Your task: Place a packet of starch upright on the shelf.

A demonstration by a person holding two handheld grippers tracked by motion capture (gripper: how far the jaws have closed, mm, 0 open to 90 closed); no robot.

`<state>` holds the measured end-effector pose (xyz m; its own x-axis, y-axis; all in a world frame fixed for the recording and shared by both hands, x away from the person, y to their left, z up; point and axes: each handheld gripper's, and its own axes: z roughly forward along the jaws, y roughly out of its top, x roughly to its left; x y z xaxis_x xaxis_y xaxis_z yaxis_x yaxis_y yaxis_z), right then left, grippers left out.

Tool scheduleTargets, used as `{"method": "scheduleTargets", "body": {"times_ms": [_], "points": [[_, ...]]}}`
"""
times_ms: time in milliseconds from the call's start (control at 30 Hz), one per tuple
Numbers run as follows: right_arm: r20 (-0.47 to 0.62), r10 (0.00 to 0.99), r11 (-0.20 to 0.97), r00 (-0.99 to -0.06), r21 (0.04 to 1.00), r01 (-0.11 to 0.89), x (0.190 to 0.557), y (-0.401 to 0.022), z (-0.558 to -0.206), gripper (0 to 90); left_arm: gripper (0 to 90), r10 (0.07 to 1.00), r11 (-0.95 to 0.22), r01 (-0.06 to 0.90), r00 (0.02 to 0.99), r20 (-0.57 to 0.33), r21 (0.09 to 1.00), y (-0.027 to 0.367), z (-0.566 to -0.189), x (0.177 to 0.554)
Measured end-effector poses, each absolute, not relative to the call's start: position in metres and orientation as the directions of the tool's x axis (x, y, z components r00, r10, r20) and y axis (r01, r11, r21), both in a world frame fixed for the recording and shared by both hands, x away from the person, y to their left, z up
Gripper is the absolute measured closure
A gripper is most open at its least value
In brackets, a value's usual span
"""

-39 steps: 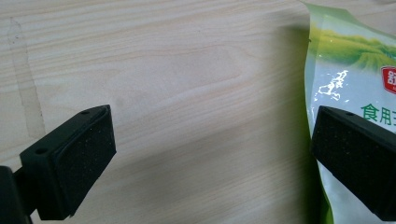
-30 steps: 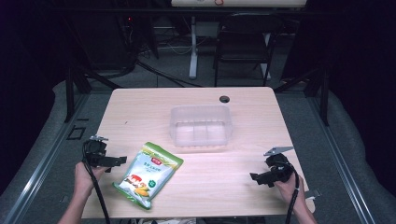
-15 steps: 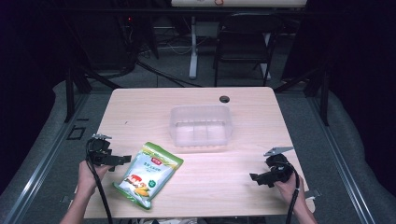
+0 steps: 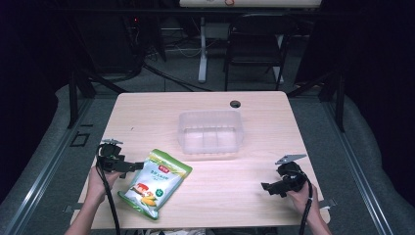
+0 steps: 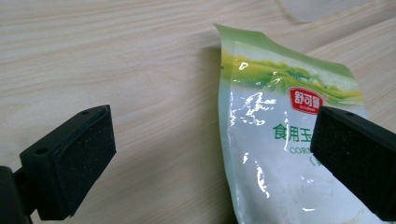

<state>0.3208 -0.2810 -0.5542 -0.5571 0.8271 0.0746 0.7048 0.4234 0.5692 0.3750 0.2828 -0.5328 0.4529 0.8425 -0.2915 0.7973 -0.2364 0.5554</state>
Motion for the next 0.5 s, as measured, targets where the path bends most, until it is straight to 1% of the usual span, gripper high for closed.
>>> {"method": "scheduleTargets", "body": {"times_ms": [300, 333, 500], "points": [[0.081, 0.821, 0.425, -0.565, 0.573, 0.701, 0.322, -0.279, -0.555, 2.9, 0.2, 0.822, -0.252, 0.796, 0.477, -0.312, 0.550, 0.271, -0.533, 0.381], [0.085, 0.820, 0.425, -0.565, 0.571, 0.703, 0.322, -0.279, -0.555, 2.9, 0.2, 0.817, -0.242, 0.801, 0.472, -0.331, 0.547, 0.270, -0.534, 0.382], [0.083, 0.820, 0.430, -0.567, 0.564, 0.705, 0.322, -0.279, -0.555, 2.9, 1.2, 0.810, -0.253, 0.802, 0.481, -0.335, 0.541, 0.264, -0.536, 0.385]]}}
